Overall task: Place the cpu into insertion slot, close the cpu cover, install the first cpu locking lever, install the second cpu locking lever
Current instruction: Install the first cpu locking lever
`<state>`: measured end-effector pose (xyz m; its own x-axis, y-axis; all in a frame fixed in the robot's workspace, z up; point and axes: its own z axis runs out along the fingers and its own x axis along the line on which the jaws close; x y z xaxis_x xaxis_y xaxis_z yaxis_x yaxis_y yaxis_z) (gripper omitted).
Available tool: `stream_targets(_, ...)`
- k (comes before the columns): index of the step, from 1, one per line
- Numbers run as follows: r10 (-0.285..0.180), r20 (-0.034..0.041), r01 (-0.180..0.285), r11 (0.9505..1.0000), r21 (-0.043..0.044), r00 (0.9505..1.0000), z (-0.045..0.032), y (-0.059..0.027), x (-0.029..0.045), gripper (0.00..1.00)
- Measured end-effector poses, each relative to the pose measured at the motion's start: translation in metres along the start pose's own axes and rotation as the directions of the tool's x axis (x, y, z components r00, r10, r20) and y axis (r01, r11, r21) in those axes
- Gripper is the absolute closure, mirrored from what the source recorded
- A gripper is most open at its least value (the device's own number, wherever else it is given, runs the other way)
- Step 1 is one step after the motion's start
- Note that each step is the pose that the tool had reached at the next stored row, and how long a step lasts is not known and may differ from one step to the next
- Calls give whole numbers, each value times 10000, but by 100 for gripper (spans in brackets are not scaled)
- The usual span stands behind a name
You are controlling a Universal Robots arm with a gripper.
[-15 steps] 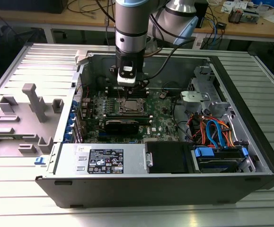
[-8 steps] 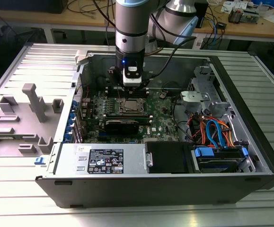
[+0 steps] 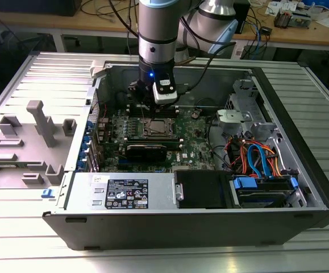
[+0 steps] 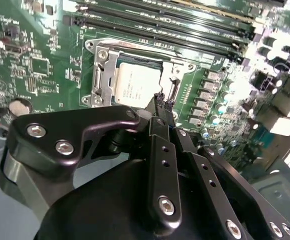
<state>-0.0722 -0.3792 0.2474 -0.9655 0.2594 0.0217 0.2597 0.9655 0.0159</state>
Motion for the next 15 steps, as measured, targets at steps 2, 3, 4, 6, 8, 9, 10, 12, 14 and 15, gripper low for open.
stream_targets(2,-556,-7,556,9985,13,9985,1,0,1,89)
stream_targets(3,-784,-12,784,9969,17,9969,1,0,1,89)
stream_targets(4,-984,-15,984,9951,22,9951,1,0,1,89)
stream_targets(6,-1385,-22,1385,9904,30,9904,1,0,1,89)
stream_targets(8,-1879,-31,1879,9822,37,9822,-3,0,1,89)
stream_targets(9,-2023,-34,2023,9793,40,9793,-8,0,1,89)
stream_targets(10,-2147,-38,2147,9767,43,9767,-15,0,1,89)
stream_targets(12,-2371,-42,2371,9715,47,9715,-38,0,2,89)
stream_targets(14,-2577,-32,2578,9662,50,9662,-64,1,2,89)
stream_targets(15,-2633,-4,2633,9647,49,9647,-66,1,2,89)
